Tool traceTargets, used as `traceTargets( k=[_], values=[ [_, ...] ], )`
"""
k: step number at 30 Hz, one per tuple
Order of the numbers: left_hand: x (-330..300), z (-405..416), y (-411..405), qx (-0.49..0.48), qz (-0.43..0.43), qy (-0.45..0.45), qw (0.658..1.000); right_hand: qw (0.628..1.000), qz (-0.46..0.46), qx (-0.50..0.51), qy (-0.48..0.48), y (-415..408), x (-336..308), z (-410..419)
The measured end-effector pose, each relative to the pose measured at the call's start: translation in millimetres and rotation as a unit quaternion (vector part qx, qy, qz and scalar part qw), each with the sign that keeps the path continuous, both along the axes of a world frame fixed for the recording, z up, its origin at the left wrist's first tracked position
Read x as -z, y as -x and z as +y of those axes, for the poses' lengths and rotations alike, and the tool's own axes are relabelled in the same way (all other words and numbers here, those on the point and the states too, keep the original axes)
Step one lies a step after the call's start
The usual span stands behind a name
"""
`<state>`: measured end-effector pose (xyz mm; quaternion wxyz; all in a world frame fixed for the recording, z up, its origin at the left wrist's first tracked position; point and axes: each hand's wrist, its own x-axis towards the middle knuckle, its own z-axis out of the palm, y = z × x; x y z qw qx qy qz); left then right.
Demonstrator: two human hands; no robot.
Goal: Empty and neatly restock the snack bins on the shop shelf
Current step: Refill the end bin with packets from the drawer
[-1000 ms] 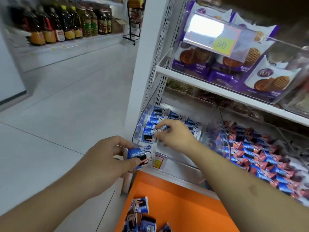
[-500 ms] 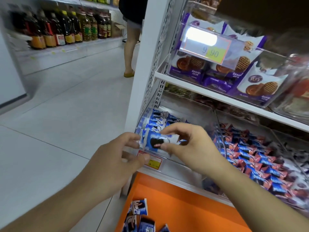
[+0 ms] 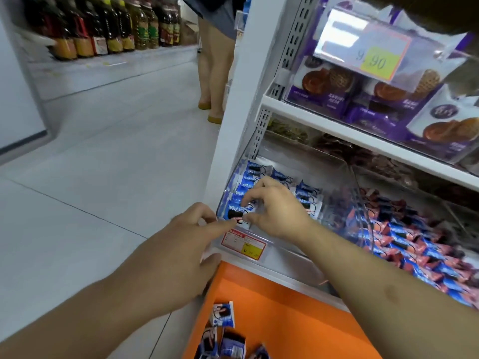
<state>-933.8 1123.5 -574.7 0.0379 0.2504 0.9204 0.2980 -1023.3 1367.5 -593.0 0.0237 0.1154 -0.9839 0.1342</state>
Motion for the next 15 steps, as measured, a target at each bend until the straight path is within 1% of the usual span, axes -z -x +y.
traceTargets(
  k=[4,7,8,10,12,13,14,15],
  values=[
    [5,0,3,0.0,-0.001,-0.01,1.0,1.0,-0.002,-0.008,-0.002,0,-1,2],
    [8,-2,5,0.005,-0.019,-0.044,0.999,1.0,-0.011,0.001,0.023,-9,-6,8],
    [7,-4,6,0.009,-0.022,-0.05,0.998,0.999,0.001,0.011,0.041,-15,-10,11],
    [7,-6,4,0.021,-0.048,-0.046,0.998,0.994,0.056,0.037,0.089,-35,-21,17],
    [11,-8,2,0.037,-0.086,-0.018,0.995,0.982,0.12,0.039,0.144,-71,-37,15],
    [16,-7,0,0.049,-0.108,0.007,0.993,0.976,0.13,0.023,0.176,-94,-44,11],
    [21,-6,-2,0.062,-0.129,0.036,0.989,0.972,0.119,-0.003,0.204,-118,-47,7],
    [28,-5,-5,0.078,-0.15,0.066,0.983,0.97,0.086,-0.033,0.226,-141,-47,1]
  ],
)
